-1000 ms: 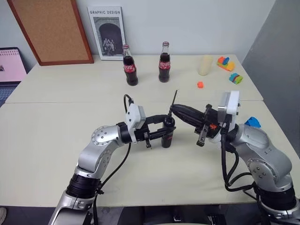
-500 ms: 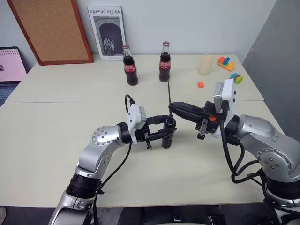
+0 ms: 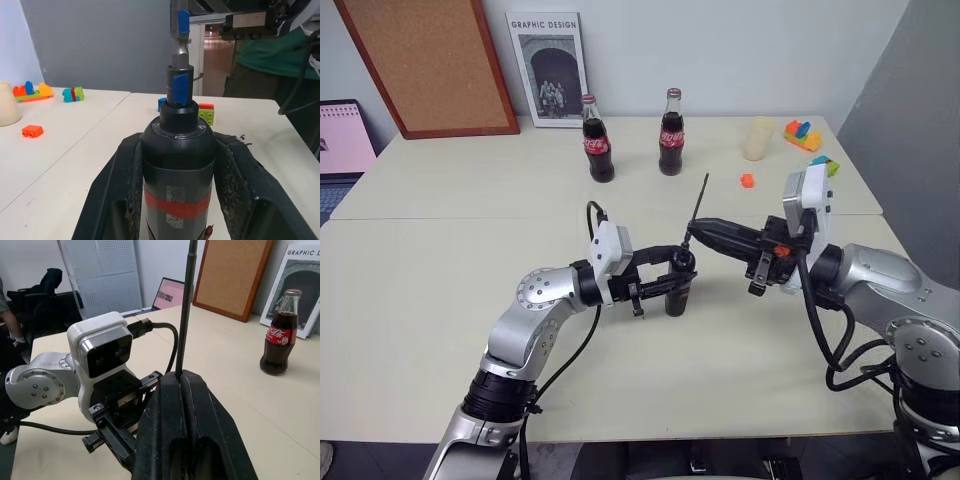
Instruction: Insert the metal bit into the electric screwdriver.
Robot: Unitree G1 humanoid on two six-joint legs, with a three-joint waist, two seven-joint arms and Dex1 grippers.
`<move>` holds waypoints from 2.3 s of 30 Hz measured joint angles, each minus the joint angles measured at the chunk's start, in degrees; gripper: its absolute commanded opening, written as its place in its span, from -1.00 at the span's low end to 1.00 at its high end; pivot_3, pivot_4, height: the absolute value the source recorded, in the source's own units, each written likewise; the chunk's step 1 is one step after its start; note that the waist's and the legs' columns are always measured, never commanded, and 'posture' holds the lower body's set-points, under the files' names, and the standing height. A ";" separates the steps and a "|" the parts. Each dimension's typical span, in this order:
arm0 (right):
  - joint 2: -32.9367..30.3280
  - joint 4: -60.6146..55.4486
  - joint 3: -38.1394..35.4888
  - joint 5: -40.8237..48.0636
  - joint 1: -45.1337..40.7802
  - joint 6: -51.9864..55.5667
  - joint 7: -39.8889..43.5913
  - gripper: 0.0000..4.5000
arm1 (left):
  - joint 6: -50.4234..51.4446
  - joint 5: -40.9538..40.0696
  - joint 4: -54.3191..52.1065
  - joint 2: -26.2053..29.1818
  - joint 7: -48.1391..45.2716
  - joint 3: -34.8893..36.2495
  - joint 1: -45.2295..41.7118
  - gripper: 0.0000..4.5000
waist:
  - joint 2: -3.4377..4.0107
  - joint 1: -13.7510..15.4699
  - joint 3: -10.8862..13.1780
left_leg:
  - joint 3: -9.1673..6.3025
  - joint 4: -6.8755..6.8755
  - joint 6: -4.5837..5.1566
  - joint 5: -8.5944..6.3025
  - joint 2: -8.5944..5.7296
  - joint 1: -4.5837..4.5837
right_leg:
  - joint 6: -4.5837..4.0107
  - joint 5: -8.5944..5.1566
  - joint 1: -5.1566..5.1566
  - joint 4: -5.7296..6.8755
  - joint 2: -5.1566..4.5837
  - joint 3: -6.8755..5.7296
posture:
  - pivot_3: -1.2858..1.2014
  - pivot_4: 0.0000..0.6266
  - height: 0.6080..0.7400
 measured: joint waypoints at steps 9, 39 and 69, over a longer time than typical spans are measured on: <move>-1.63 -0.86 0.96 -0.37 -1.50 0.60 -0.36 -1.00 | -0.14 0.00 -0.21 -0.15 0.40 0.00 0.18 -0.28 | 0.00 0.00 0.01 | 0.00 -0.04 0.00 0.00 0.01 -0.04 | 0.00 0.00 -0.02 -0.09 -0.01 0.00 | 0.03 -0.52 1.00; -2.53 -1.85 -2.92 7.45 -4.53 3.26 -7.72 -1.00 | -1.18 2.52 -1.74 -3.58 8.17 -0.02 0.95 -0.28 | -0.01 0.07 0.05 | 0.02 0.04 0.00 0.00 0.00 -1.00 | 0.06 0.04 -0.81 -0.16 -0.03 -0.04 | 0.03 -0.52 1.00; 4.20 -5.56 1.67 4.70 -4.62 7.40 -24.74 -1.00 | -1.20 3.55 -2.46 -4.52 10.33 -0.06 1.69 -0.28 | -0.01 0.08 0.05 | 0.01 0.05 -0.01 0.00 0.01 -1.00 | 0.06 0.04 -0.83 -0.12 -0.04 -0.03 | 0.03 -0.52 1.00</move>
